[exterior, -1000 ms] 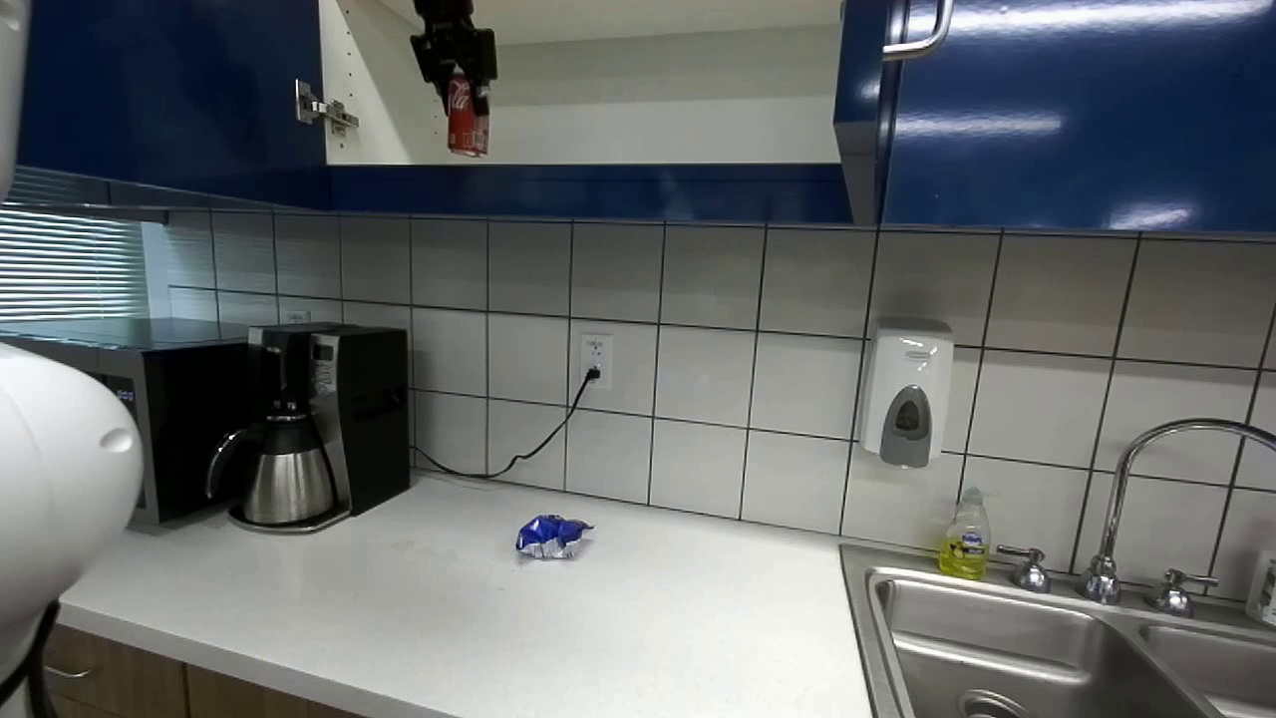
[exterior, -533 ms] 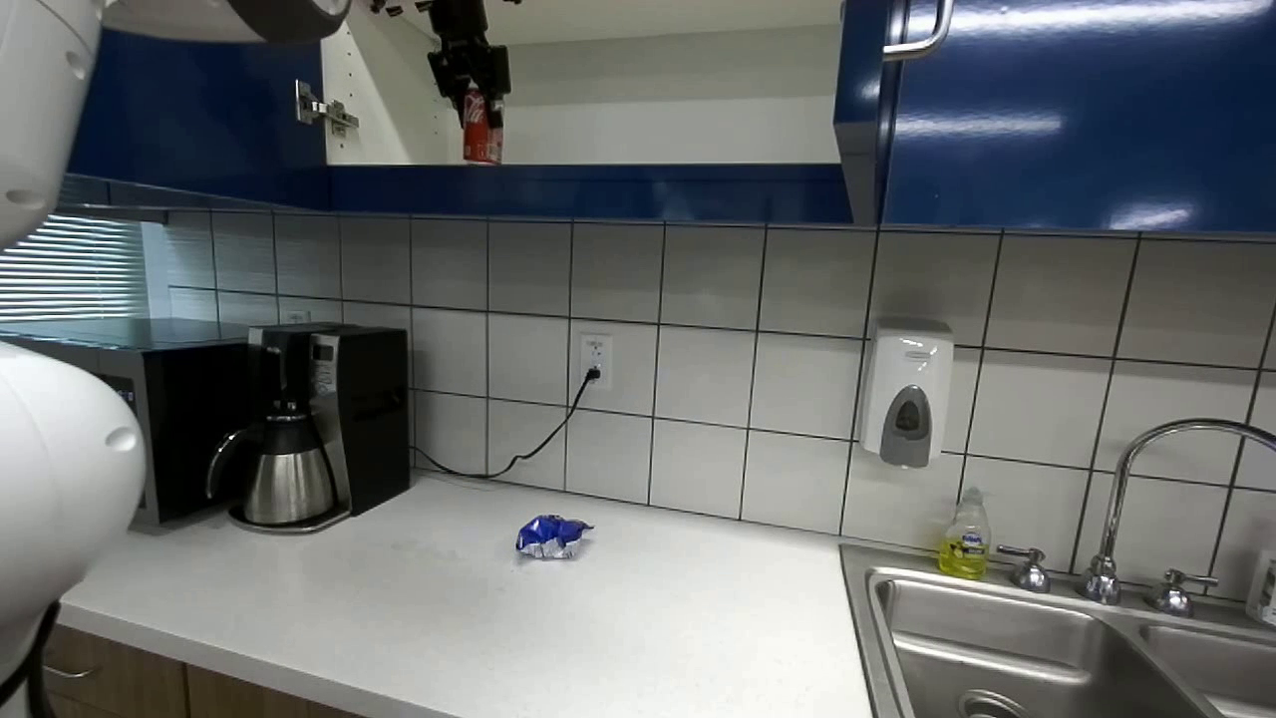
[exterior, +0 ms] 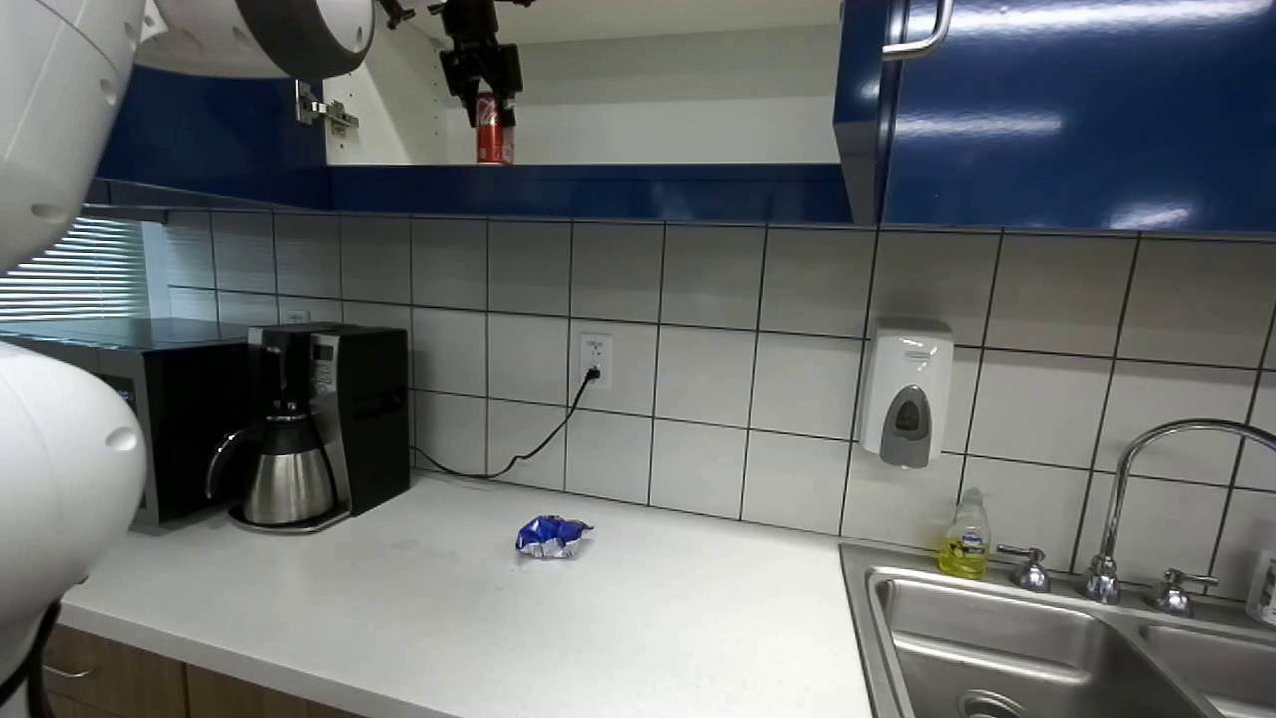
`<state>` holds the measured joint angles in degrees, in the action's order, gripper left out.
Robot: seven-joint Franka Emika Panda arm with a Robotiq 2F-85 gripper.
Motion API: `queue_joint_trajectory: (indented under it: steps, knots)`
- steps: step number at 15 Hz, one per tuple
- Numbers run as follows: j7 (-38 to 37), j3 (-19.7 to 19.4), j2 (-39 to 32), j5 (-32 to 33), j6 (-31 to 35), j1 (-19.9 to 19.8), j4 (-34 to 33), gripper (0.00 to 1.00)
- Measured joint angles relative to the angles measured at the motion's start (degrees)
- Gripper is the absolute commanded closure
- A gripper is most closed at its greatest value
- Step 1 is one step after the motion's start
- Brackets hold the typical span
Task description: Put the can in the top cabinet
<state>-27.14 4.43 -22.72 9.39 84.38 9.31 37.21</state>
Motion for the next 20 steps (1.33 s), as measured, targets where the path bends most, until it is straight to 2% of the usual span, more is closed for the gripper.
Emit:
queue_joint_trajectory:
  steps: [10, 14, 20]
  knots:
    - [0.1, 0.0, 0.0, -2.9, -0.9, -0.3, -2.5, 0.00]
    - [0.1, 0.2, 0.4, -5.6, -1.4, -0.3, -1.9, 0.00]
    - [0.2, 0.2, 4.2, -5.7, -4.9, -0.1, 1.5, 0.00]
